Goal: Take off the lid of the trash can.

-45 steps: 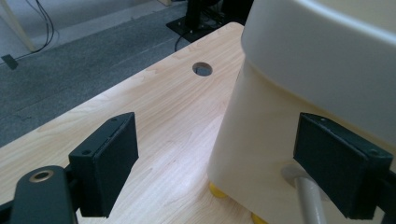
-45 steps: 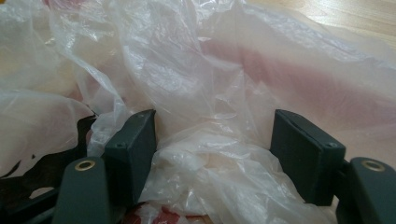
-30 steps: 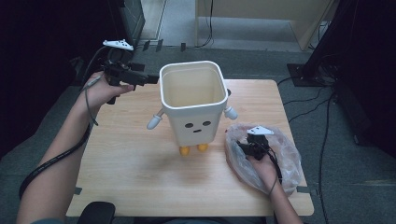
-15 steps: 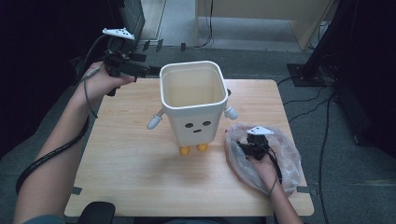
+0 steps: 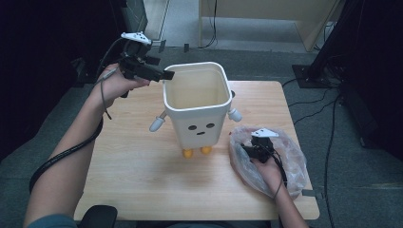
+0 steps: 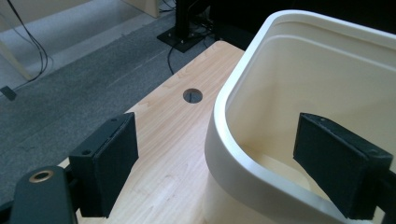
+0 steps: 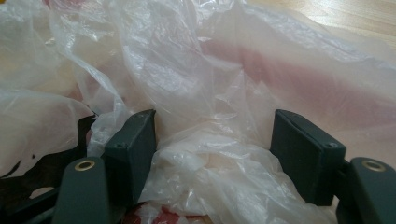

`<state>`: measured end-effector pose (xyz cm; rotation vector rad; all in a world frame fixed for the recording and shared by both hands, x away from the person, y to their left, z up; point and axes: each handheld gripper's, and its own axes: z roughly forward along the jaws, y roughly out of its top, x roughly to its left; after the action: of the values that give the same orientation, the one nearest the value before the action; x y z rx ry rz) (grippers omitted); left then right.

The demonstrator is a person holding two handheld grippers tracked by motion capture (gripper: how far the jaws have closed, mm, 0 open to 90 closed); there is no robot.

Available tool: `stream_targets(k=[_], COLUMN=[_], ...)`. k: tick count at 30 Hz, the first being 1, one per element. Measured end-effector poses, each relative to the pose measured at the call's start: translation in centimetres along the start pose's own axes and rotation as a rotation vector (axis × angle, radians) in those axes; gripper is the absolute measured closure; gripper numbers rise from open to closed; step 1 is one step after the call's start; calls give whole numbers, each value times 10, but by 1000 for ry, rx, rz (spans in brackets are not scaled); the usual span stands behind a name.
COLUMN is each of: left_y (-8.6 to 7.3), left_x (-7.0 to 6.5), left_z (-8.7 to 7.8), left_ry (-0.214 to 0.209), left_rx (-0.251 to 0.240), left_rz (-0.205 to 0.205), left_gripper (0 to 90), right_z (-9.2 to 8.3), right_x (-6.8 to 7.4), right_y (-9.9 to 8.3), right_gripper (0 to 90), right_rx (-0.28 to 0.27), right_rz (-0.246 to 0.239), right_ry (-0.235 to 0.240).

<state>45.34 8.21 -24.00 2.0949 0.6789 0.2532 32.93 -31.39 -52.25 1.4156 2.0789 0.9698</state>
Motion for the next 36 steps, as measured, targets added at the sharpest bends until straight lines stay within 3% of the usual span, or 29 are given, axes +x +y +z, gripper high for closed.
stream_targets(k=[5, 6, 7, 13, 16, 21, 32, 36], left_y=[2, 1, 2, 5, 7, 6, 7, 8], left_x=[0, 0, 0, 3, 3, -1, -4, -2], left_z=[10, 11, 12, 23, 27, 30, 30, 26], left_ry=[6, 9, 11, -9, 18, -11, -3, -22], left_rx=[18, 16, 9, 27, 46, 43, 39, 15], left_rz=[19, 22, 14, 25, 40, 54, 97, 78], left_gripper=[159, 279, 340, 495, 576, 729, 773, 774], right_z=[0, 0, 0, 0, 0, 0, 0, 0], right_x=[0, 0, 0, 0, 0, 0, 0, 0], right_y=[0, 0, 0, 0, 0, 0, 0, 0], right_gripper=[316, 316, 316, 316, 316, 315, 315, 316], right_rx=[0, 0, 0, 0, 0, 0, 0, 0], right_rz=[0, 0, 0, -1, -1, -2, -4, -3], right_ry=[0, 1, 0, 1, 1, 3, 4, 3])
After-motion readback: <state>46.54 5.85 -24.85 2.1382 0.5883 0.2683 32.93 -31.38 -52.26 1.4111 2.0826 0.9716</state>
